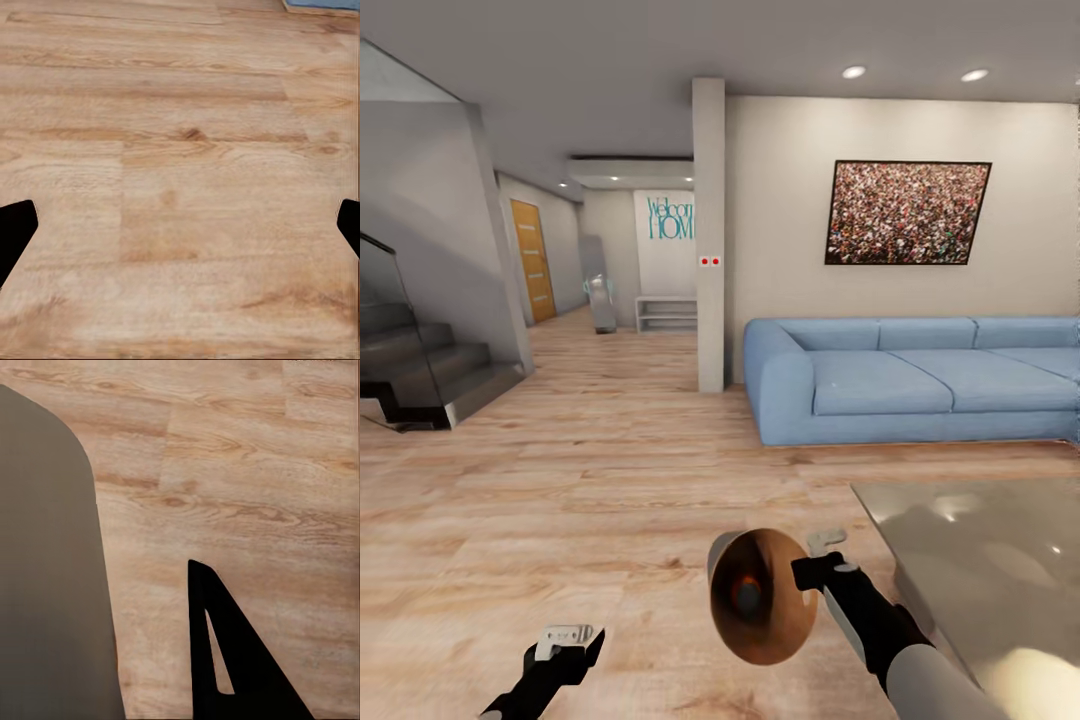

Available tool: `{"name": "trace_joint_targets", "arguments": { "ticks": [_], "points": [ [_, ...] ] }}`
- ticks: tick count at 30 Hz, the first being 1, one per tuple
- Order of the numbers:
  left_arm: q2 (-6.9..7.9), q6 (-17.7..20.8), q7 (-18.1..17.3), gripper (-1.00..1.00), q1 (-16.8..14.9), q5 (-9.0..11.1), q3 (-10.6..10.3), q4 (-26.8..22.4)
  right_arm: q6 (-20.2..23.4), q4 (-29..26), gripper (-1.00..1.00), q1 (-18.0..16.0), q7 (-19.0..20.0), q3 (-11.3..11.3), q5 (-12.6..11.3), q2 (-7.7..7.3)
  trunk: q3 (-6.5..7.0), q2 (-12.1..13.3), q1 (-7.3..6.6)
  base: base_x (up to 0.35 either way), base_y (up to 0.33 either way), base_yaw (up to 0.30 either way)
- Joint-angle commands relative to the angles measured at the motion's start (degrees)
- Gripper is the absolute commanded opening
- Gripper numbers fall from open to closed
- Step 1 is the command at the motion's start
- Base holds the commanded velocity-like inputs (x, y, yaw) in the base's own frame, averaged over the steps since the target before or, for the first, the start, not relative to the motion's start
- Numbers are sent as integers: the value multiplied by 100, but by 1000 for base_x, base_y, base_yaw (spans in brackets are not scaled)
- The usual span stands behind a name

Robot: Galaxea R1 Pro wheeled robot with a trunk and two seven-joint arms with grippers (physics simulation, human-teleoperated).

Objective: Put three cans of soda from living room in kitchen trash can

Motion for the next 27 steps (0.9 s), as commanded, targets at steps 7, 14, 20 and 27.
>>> {"name": "trace_joint_targets", "arguments": {
  "ticks": [7, 14, 20, 27],
  "points": [
    [1, -7, 0, 100, 0, -1, 0, 11, -95, -9, -100, 61, 19, -18, -16, -12, 1, 0, 0, -322, 0, 0],
    [1, -55, 0, 100, 0, 9, 0, 194, -102, -9, -100, 66, 22, -18, -16, -9, 1, 0, 0, -270, 0, 0],
    [2, -85, 0, 100, -1, 15, 0, 269, 115, -9, -100, 67, -4, -199, -17, 17, 1, 0, 0, -72, 0, 0],
    [3, -98, 0, 100, -8, 9, 0, 290, 1295, -331, -100, 66, -23, -496, -9, 32, 1, 0, 0, -11, 0, 0]
  ]
}}
